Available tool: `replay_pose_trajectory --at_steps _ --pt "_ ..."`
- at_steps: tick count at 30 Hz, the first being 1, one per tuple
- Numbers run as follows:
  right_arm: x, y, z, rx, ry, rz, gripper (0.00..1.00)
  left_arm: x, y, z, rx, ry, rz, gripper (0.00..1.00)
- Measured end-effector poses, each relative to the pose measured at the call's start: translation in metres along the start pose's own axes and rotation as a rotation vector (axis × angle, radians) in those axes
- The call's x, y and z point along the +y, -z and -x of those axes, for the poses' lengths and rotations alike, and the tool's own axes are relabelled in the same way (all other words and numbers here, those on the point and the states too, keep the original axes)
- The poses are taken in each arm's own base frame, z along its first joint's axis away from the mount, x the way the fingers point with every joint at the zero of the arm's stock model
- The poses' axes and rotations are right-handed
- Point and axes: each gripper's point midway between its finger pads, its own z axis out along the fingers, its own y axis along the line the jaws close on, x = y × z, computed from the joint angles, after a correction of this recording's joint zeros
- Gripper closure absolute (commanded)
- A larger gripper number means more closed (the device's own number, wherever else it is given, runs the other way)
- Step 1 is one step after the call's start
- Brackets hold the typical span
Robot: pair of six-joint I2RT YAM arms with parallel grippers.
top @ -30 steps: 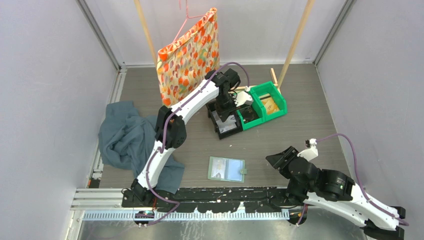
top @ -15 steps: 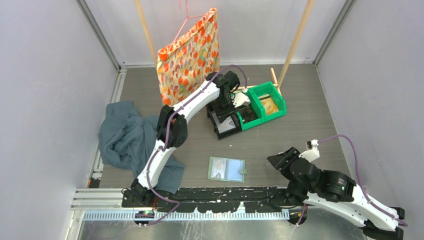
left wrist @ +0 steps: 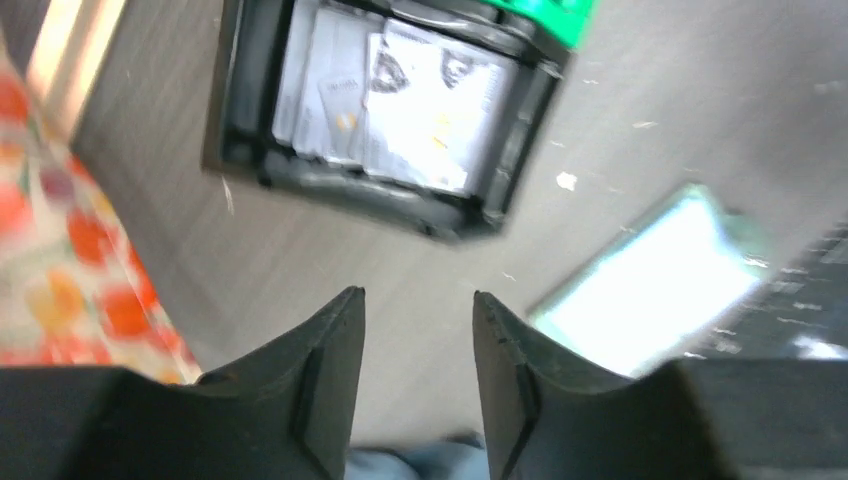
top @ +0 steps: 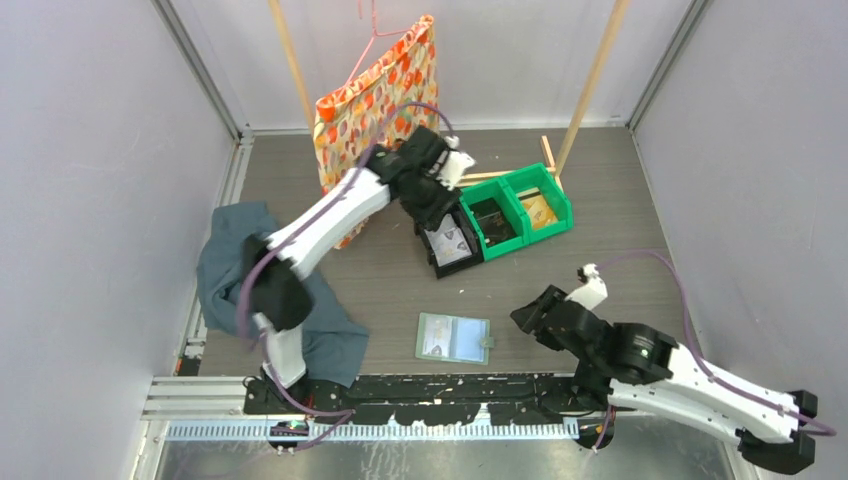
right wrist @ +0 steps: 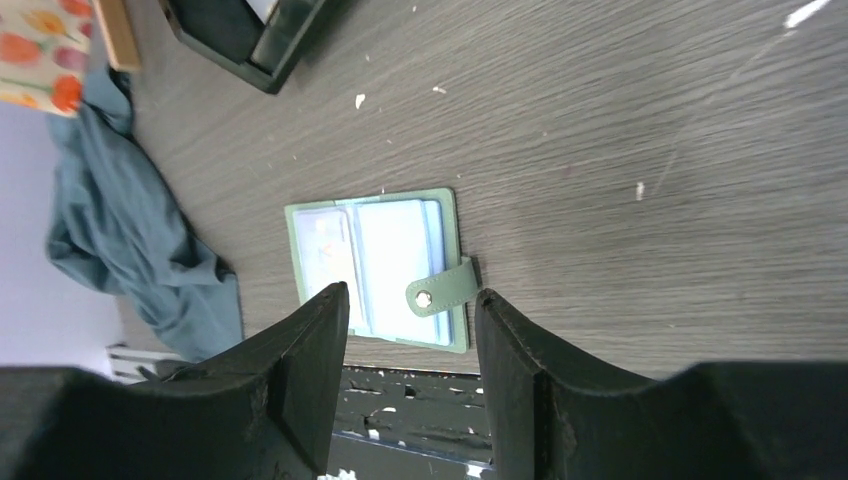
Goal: Take the credit cards out of the card holder
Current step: Place the credit card in the storage box, then remove the credit card from the card holder.
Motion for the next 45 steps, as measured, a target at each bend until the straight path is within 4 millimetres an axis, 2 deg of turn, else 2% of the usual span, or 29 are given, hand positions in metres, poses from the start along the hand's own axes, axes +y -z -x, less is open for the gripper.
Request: replay_pose_trajectory --at_steps 3,5,6,8,9,11,13,15,16,18,24,28,33,41,45 --pt "0.013 -0.014 -0.014 0.05 0.078 -0.033 0.46 -0.025 0.071 -0.009 -0.203 0.163 -0.022 0.53" --pt "0.024 -0.023 -0.024 0.081 0.111 -0.03 0.46 -0.042 0.1 -0.019 -0.334 0.268 -0.067 0.53" --pt "0.031 -0.027 -0.028 0.096 0.119 -0.018 0.46 -0.051 0.105 -0.029 -0.371 0.321 -0.098 0.54" --pt "0.043 -0.034 -0.037 0.123 0.125 0.008 0.47 -0.066 0.1 -0.054 -0.387 0.421 -0.152 0.56" --pt "0.051 -0.038 -0.041 0.136 0.122 0.028 0.48 -0.073 0.091 -0.068 -0.385 0.483 -0.181 0.56" --pt "0.067 -0.047 -0.051 0.158 0.11 0.067 0.5 -0.086 0.064 -0.1 -0.328 0.592 -0.223 0.56" --pt "0.079 -0.058 -0.062 0.183 0.098 0.095 0.53 -0.098 0.027 -0.136 -0.225 0.709 -0.252 0.59" --pt "0.084 -0.07 -0.074 0.21 0.085 0.11 0.56 -0.107 0.005 -0.168 -0.138 0.804 -0.262 0.59" --pt "0.086 -0.076 -0.08 0.224 0.075 0.117 0.57 -0.111 -0.001 -0.177 -0.116 0.839 -0.267 0.6" --pt "0.086 -0.085 -0.091 0.248 0.057 0.123 0.58 -0.115 -0.006 -0.182 -0.109 0.877 -0.284 0.61" --pt "0.087 -0.106 -0.114 0.294 -0.012 0.126 0.58 -0.126 -0.003 -0.152 -0.214 0.91 -0.406 0.6" --pt "0.082 -0.112 -0.121 0.3 -0.052 0.118 0.58 -0.132 -0.003 -0.147 -0.241 0.908 -0.462 0.58" --pt "0.065 -0.119 -0.129 0.306 -0.081 0.063 0.58 -0.141 -0.016 -0.158 -0.211 0.92 -0.514 0.58" --pt "0.062 -0.119 -0.13 0.282 -0.099 0.031 0.58 -0.148 -0.042 -0.174 -0.127 0.935 -0.532 0.58" --pt "0.062 -0.116 -0.133 0.268 -0.085 0.004 0.58 -0.151 -0.049 -0.177 -0.099 0.936 -0.546 0.63"
